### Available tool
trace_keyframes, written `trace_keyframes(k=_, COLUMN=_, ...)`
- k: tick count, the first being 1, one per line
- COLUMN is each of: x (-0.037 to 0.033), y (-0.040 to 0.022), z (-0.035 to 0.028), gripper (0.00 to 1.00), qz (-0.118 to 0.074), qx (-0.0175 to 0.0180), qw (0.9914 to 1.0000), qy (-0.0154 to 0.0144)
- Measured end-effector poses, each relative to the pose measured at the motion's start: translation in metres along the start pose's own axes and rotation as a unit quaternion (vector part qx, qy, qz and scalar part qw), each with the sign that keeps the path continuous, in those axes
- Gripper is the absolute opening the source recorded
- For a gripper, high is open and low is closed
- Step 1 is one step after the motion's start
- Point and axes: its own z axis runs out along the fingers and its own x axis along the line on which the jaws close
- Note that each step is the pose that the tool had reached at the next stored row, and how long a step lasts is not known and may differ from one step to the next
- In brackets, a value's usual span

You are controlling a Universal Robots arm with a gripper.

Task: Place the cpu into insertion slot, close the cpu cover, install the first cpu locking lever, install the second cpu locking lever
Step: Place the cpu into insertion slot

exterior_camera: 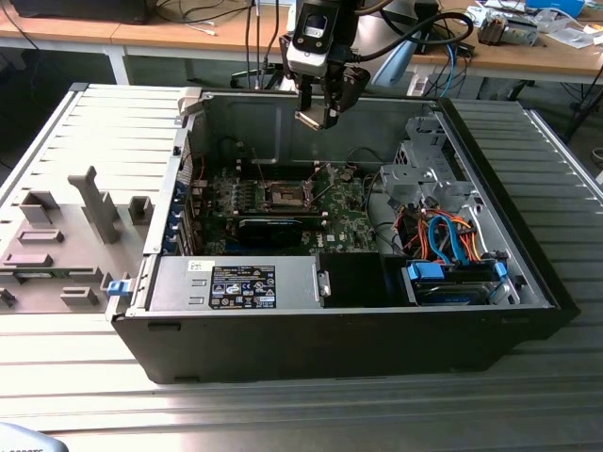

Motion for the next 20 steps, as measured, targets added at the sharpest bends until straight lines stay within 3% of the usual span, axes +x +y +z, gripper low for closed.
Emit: trace_keyframes(k=20, x=0.0, y=0.0, z=0.0, gripper=0.55, qz=0.007, qx=-0.0004, qw=0.99998, qy=-0.0005)
